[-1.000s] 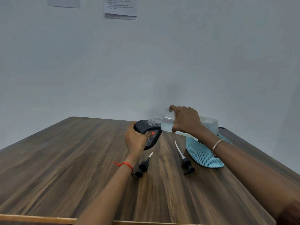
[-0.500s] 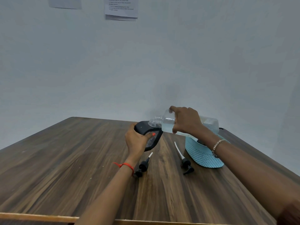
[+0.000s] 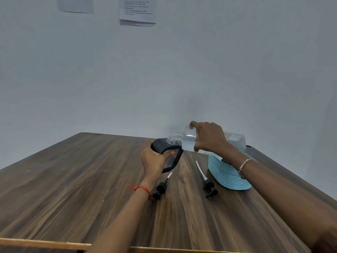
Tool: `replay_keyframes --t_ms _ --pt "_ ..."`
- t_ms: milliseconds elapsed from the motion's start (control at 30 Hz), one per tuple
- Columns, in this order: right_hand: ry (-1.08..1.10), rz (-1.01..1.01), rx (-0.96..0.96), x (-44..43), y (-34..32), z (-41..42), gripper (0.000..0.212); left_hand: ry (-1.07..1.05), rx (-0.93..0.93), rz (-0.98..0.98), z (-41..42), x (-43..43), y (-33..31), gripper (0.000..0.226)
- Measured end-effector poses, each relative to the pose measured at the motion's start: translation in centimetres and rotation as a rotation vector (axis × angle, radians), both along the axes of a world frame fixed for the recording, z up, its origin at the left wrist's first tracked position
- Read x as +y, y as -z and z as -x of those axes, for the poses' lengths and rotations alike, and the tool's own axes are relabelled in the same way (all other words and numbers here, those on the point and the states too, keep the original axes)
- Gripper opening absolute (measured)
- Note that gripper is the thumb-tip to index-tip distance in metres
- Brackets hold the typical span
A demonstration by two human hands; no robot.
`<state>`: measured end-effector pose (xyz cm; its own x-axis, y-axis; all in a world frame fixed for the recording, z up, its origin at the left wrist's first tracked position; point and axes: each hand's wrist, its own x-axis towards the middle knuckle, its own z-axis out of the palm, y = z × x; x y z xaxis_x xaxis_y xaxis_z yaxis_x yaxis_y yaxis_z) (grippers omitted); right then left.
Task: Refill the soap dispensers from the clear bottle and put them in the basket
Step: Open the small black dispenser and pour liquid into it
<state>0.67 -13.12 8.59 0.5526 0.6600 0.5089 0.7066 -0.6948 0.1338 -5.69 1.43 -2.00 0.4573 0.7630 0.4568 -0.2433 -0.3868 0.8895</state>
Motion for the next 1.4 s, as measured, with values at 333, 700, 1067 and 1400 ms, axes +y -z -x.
replay_keyframes --t_ms 333,700,1067,1400 --pt "-0.011 -0.002 -0.003 0.2 0.3 0.2 0.071 0.009 -0.002 0.03 0.5 0.1 0.0 0.06" --pt "-0.013 0.01 -0.002 0.5 0.2 0.4 0.071 0.024 -0.006 0.039 0.9 0.1 0.1 0.059" --pt "-0.007 0.026 0.009 0.5 0.1 0.8 0.071 0.025 -0.012 0.048 1.4 0.0 0.1 0.058" --pt "-0.008 0.03 0.004 0.4 0.1 1.0 0.072 0.024 -0.014 0.041 1.7 -0.2 0.2 0.058"
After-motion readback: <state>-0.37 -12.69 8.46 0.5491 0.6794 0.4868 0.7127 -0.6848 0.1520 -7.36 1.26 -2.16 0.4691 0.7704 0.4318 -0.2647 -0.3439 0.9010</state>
